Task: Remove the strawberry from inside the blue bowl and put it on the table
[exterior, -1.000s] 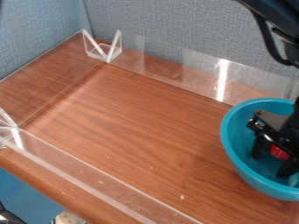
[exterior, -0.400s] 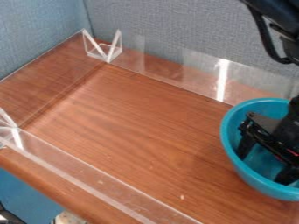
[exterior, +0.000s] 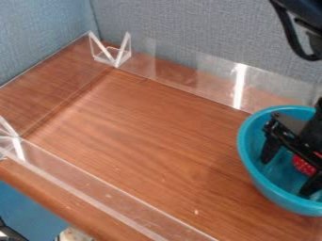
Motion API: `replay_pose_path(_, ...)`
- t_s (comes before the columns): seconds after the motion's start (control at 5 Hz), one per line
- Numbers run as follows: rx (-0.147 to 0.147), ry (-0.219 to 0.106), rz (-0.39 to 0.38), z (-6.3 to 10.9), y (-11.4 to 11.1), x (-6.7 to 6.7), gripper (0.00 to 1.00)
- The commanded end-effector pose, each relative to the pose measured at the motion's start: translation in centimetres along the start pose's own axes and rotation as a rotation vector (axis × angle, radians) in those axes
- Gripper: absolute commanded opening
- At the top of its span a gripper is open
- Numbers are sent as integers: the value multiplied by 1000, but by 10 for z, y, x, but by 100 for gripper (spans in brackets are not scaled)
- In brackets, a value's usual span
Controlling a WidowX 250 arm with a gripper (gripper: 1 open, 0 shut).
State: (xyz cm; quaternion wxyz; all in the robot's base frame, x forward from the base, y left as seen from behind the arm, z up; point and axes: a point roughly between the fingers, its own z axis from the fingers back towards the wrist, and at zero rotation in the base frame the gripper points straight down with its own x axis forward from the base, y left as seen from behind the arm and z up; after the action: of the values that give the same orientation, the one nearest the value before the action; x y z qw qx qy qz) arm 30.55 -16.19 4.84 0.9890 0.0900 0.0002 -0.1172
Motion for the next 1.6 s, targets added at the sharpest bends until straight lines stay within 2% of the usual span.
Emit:
replay_pose_path(0.0,-29,-86,26,31,7,14,100)
replay_pose_path(0.2,-36,-90,21,33,5,19,100)
replay_pose_path(0.4,-46,-80,67,24,-9,32,100)
replay_pose_path(0.6,-43,-67,109,16,-15,40,0)
replay_pose_path(1.0,-43,-47,230,21,-10,48,0)
replay_pose_path(1.4,-47,-47,294,17,-7,57,0)
